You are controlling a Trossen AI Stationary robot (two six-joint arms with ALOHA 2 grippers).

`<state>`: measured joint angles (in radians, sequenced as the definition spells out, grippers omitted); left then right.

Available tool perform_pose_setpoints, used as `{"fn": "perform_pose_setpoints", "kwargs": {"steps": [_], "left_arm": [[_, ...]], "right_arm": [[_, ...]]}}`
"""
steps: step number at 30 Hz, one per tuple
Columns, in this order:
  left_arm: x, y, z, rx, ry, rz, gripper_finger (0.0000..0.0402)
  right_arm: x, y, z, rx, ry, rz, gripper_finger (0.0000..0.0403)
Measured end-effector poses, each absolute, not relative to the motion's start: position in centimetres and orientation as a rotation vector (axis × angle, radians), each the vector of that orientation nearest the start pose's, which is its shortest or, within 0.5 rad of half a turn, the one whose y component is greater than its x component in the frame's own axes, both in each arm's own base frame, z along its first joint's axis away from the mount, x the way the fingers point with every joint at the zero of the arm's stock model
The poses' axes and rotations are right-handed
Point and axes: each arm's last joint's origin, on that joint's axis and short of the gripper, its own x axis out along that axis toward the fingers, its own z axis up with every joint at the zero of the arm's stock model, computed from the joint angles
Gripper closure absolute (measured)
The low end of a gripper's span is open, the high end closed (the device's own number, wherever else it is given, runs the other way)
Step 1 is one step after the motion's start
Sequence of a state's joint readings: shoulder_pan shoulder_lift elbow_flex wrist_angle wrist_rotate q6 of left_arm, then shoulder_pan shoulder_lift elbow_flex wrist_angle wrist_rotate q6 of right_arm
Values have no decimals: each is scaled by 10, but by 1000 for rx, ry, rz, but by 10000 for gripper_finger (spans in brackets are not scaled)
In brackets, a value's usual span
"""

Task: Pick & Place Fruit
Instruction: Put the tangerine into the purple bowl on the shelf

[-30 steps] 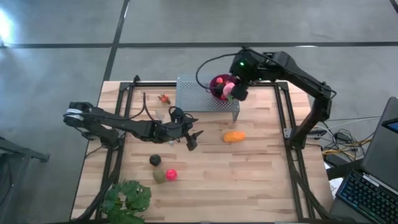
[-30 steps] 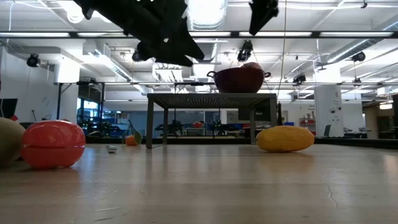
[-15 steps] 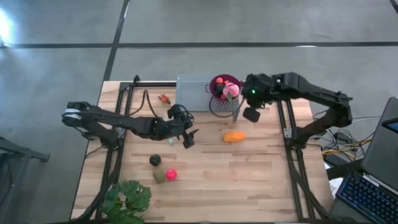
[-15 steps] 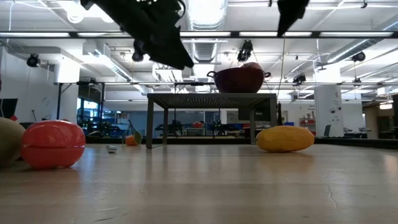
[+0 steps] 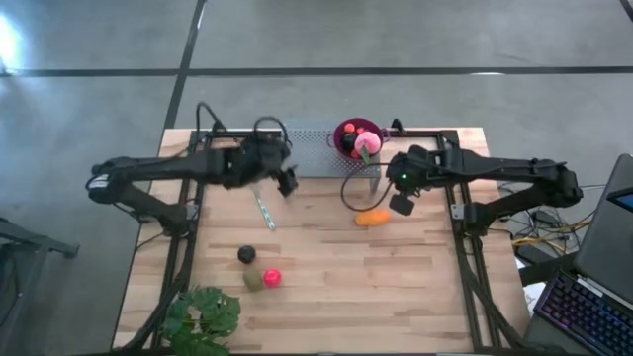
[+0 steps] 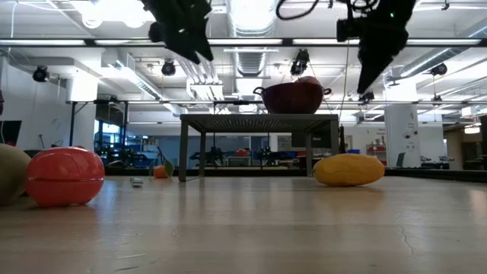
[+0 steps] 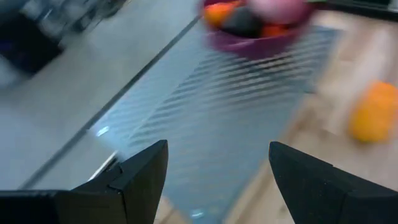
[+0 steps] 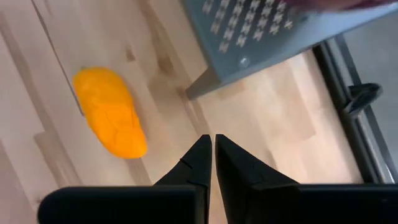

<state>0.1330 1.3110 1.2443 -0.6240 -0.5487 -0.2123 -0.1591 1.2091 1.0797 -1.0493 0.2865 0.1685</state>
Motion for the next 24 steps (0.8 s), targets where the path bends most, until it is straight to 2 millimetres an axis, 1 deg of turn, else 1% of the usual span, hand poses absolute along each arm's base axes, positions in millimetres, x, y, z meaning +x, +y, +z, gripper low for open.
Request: {"fn": "perform_pose_setpoints", "kwargs": {"steps": [3,5,7,10,12,17,24], "left_arm": [[257,71,350,-90,652,812,117],[250,83,351,-60,710,833,117],[244,93,350,15,784,823,117],[239,106,344,118,885,769,117],[238,114,338,137,939,719,117],[237,137,318,15,1025,663,130],[226,166,296,-103,1162,753,160]], "right_arm": [[208,-42,275,64,1183,-488,393],[207,-41,267,54,1207,-482,393],[205,-41,261,39,1227,-473,391],[206,-41,257,24,1228,-462,387],[206,-41,255,23,1221,-461,384],[209,-42,256,15,1193,-455,381],[211,-42,264,11,1169,-451,393]]}}
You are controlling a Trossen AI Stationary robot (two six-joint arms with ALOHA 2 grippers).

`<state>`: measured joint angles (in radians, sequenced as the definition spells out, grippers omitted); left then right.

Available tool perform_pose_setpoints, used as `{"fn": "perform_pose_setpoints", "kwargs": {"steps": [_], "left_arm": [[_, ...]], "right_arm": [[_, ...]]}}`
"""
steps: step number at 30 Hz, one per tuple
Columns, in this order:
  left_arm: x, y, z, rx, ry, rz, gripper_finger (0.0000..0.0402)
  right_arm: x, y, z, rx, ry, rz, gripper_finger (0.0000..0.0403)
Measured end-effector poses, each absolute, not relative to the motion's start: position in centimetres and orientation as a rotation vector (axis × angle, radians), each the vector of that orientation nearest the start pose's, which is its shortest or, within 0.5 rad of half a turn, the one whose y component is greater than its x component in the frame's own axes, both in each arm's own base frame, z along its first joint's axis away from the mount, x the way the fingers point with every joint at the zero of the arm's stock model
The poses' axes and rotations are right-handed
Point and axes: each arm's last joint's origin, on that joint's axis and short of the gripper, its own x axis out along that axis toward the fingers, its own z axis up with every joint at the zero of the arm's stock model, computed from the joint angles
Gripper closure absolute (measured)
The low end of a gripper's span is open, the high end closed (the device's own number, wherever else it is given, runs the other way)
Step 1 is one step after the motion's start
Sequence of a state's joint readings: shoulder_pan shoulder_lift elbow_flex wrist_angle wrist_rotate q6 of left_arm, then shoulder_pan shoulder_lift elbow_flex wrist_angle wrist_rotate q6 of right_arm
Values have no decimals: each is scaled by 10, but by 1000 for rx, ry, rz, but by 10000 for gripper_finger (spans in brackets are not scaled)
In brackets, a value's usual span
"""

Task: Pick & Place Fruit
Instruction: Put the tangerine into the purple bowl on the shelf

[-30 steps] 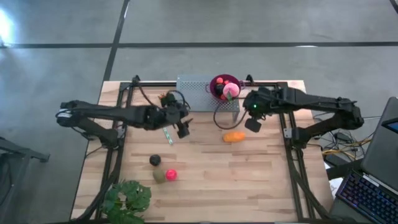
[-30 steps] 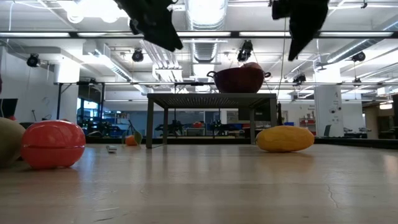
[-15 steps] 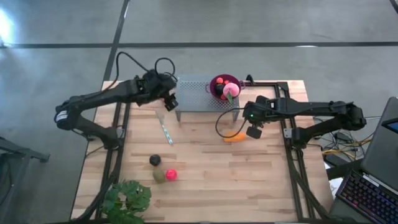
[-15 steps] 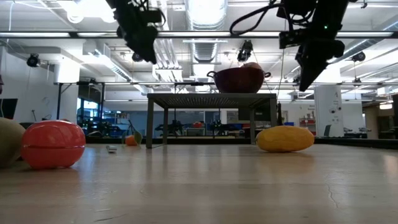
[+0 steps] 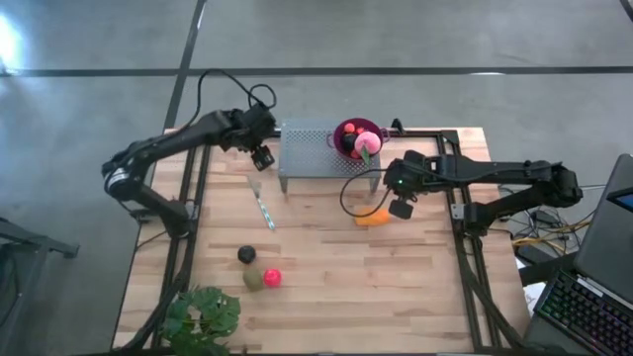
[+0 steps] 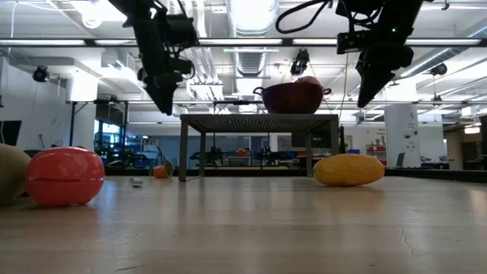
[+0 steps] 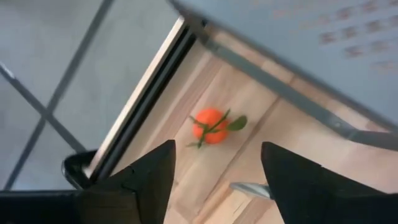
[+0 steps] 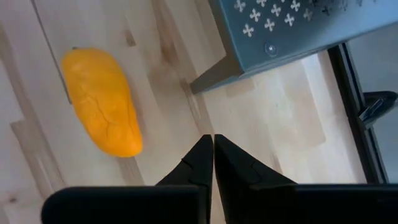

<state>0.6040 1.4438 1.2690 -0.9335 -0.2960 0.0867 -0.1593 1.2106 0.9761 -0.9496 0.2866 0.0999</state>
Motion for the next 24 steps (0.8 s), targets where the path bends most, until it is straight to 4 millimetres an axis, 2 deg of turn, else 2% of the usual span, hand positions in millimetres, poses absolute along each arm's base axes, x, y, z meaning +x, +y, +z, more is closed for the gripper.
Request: {"fn": "perform_pose_setpoints", "kwargs": {"steps": [8,19,24], "left_arm": [[222,189,280,-264,1179,833,165],[231,199,253,-448,1153,997,165],[233,202,248,-496,1123,1035,166]], "right_arm": [[212,-42,264,6,1157,-447,387],[213,-42,265,7,1152,-448,384],[213,-42,265,7,1151,-448,393]]}}
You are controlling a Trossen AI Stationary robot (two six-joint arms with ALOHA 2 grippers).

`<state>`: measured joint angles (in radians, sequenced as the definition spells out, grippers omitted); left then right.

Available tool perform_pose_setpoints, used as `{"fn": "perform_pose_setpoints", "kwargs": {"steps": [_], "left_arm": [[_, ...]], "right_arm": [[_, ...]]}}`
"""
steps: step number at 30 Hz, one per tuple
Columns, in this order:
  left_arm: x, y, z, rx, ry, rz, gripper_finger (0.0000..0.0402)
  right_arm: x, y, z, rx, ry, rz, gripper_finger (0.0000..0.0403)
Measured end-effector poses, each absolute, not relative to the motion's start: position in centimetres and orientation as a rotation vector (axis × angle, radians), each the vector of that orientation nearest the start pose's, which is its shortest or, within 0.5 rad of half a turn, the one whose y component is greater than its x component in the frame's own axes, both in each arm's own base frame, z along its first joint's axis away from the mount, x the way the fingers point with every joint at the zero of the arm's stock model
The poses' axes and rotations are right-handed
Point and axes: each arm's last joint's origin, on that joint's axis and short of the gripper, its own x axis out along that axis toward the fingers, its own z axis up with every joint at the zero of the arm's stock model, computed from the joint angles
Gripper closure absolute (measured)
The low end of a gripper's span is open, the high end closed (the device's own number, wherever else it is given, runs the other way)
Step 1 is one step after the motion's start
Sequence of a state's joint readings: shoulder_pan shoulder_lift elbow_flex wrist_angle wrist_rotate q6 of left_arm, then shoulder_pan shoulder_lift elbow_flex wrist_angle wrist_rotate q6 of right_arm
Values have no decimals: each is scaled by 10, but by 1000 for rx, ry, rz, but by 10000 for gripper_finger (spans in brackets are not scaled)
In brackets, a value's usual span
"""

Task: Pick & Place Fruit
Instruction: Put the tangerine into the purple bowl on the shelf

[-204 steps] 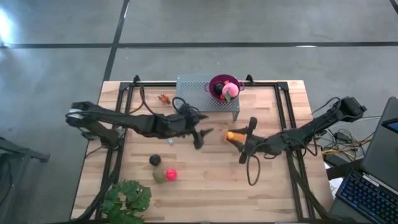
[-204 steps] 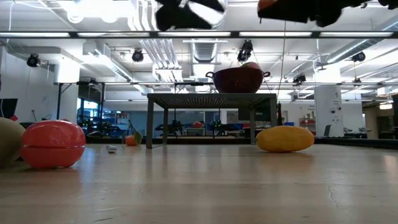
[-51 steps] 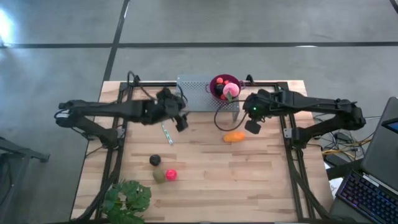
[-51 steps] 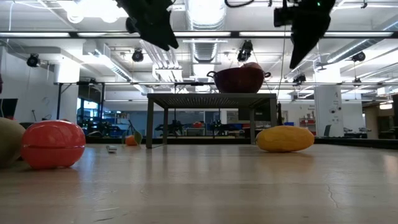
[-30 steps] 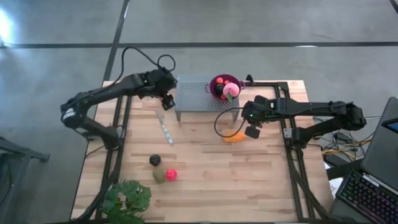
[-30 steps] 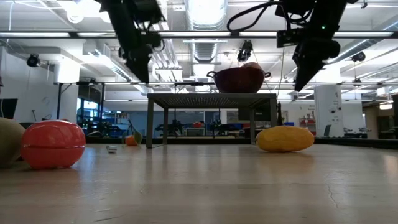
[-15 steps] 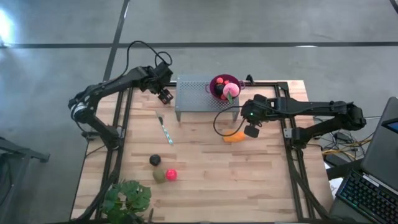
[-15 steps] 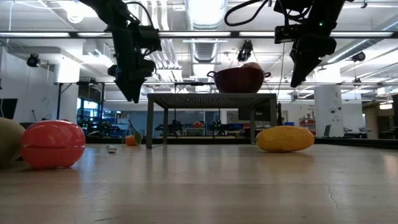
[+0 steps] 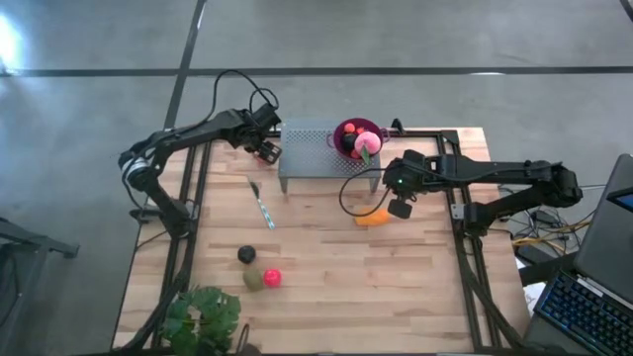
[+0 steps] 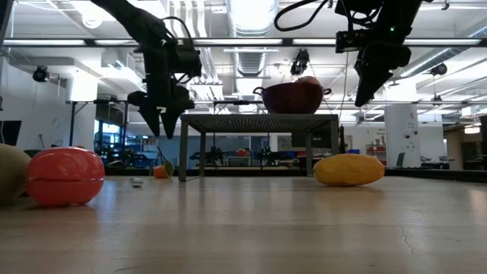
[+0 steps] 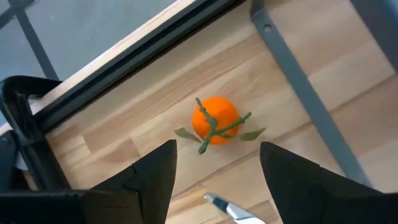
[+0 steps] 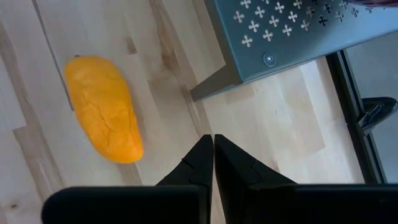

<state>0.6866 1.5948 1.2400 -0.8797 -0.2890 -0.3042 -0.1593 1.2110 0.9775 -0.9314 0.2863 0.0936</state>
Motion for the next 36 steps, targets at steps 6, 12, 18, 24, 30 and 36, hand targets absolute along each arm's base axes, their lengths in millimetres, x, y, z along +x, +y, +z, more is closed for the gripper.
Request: {"fn": "perform_pose_setpoints", "kwargs": {"steps": [6,12,18,24,30,36], "left_arm": [[233,203,248,-494,1117,1036,168],[233,201,263,-274,1178,883,169],[233,197,294,115,1242,678,170],[233,186,299,18,1232,740,170],[237,147,286,-45,1370,694,170],[256,122,281,48,1348,731,170]], "right_arm": [[213,-42,265,7,1151,-448,386],[213,-42,264,-2,1154,-442,379],[213,-43,264,-8,1153,-438,391],[213,-43,264,-9,1152,-437,390],[213,-43,263,-14,1154,-433,380],[217,-43,264,-26,1116,-426,385]]}}
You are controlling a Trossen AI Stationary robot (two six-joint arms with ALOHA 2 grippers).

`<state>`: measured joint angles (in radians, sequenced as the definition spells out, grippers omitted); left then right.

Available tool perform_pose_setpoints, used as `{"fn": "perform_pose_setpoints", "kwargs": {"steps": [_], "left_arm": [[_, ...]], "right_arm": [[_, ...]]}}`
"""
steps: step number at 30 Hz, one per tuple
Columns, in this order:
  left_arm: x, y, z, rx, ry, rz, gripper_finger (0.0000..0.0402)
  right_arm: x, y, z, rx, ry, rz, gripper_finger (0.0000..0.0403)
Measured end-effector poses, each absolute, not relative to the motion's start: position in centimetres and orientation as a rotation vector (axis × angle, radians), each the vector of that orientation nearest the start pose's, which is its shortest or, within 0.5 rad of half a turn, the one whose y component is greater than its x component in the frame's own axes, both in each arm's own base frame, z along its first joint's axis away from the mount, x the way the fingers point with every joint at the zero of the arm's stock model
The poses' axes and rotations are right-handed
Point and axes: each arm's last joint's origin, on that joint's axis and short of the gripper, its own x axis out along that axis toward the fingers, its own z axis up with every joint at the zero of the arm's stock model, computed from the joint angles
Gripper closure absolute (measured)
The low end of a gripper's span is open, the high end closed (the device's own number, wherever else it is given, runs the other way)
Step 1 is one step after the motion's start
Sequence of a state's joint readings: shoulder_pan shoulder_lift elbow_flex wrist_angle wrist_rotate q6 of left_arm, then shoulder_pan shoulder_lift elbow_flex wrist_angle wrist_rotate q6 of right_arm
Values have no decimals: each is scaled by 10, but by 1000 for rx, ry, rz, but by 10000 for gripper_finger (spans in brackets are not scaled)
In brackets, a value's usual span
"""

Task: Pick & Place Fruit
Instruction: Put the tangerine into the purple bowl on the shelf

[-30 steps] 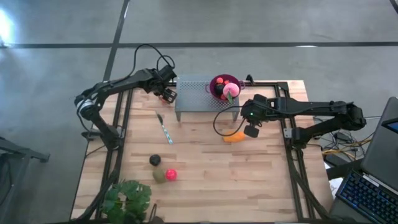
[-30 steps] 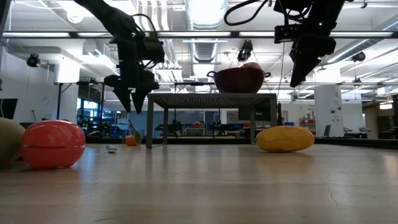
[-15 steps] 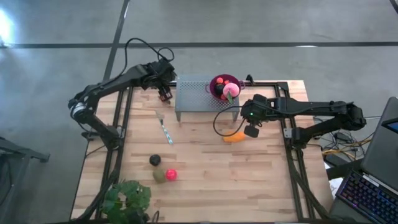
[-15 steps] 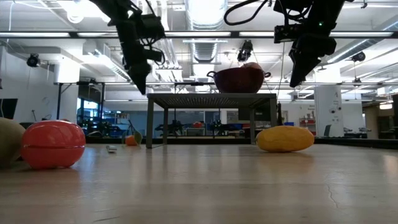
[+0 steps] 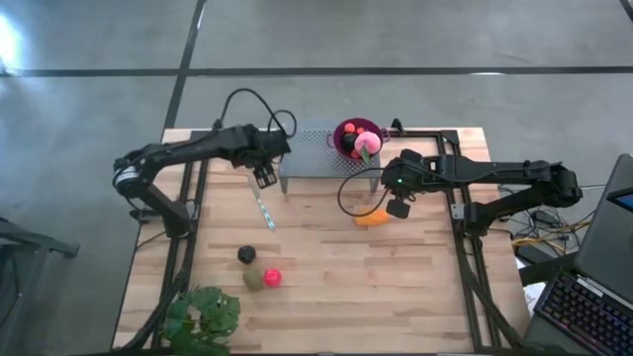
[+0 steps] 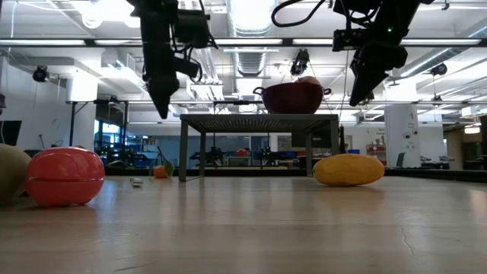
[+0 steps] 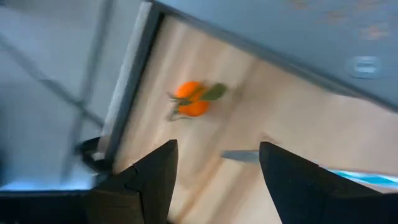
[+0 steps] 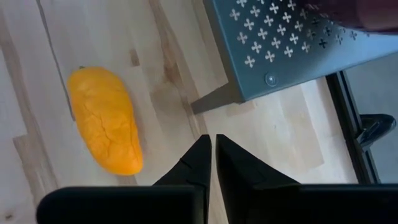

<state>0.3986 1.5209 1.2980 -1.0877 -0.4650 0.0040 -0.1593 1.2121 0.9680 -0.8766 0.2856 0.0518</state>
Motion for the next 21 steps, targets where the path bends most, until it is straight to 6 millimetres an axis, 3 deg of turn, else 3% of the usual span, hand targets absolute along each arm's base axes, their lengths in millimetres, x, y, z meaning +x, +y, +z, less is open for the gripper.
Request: {"fn": "perform_pose_setpoints", "kwargs": {"steps": [10,16,21], "left_arm": [[262,143,241,282,1554,718,170],[263,165,229,302,1533,671,170],[252,180,224,238,1512,656,170]], "right_arm": [[217,-43,263,-22,1118,-420,388],[217,-43,262,-22,1120,-420,379],[216,-43,261,-27,1127,-416,386]]}}
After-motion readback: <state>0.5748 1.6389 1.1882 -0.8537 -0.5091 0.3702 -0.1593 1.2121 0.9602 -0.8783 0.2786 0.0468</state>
